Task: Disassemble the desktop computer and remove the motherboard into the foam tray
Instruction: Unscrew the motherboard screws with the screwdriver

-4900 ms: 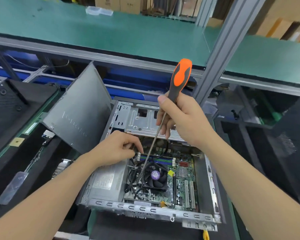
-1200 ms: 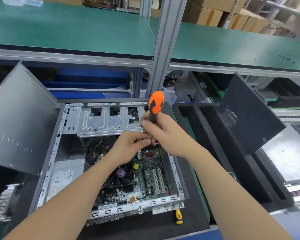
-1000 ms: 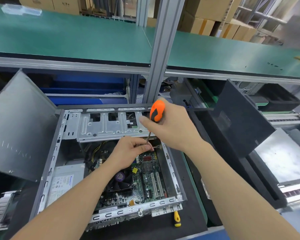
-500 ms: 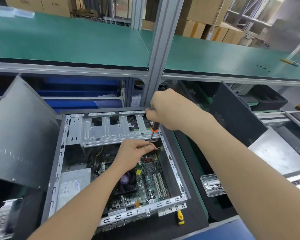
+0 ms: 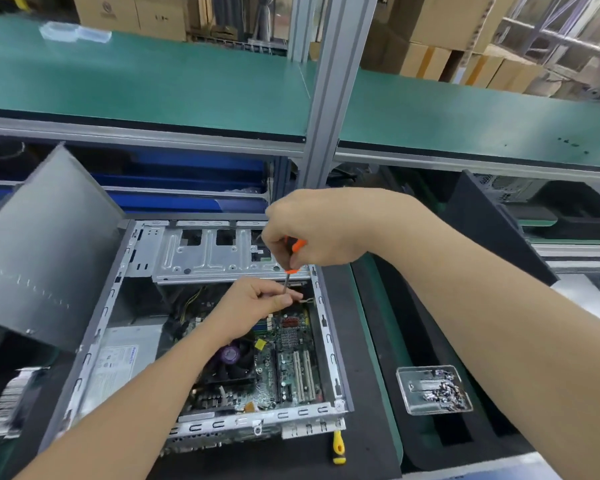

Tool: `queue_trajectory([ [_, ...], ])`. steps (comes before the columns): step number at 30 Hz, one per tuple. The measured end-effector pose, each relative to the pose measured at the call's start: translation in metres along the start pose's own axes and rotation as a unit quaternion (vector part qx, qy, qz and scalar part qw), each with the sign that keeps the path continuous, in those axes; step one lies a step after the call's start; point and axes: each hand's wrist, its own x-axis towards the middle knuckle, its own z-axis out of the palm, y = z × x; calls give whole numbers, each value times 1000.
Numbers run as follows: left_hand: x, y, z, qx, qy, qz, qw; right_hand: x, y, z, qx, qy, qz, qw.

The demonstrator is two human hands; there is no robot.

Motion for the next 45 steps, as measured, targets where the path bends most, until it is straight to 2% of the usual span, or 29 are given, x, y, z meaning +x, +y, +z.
queue_trajectory([
  [4, -3, -1, 11, -61, 34, 0, 998, 0, 0, 5, -23, 29, -6, 999],
  [7, -2, -5, 8, -79, 25, 2, 997, 0, -6, 10, -1, 113, 31, 993],
  [10, 1, -9, 7, -99, 12, 19, 995, 3, -18, 16, -10, 227, 166, 960],
  [11, 1, -10, 8, -101, 9, 20, 995, 5, -21, 18, -17, 235, 222, 946],
  [13, 2, -13, 10, -96, 5, 20, 995, 10, -23, 22, 15, 193, 283, 939],
  [17, 3, -15, 6, -95, -8, 23, 995, 17, -22, 21, 80, 142, 246, 956],
  [21, 4, -18, 1, -112, -27, 23, 993, 20, -20, 20, 30, 143, 224, 964],
  [27, 8, -19, 1, -101, -23, 11, 995, 13, -3, 7, 3, 104, 162, 981],
  [35, 7, -17, -8, -115, -52, 35, 991, 11, -6, -6, -38, 8, 40, 998],
  [41, 10, -13, -8, -96, -74, 34, 992, 6, -5, -14, -43, -53, -2, 998],
  [45, 8, -9, -8, -92, -64, 33, 993, 7, -4, -12, -51, -45, 21, 997],
])
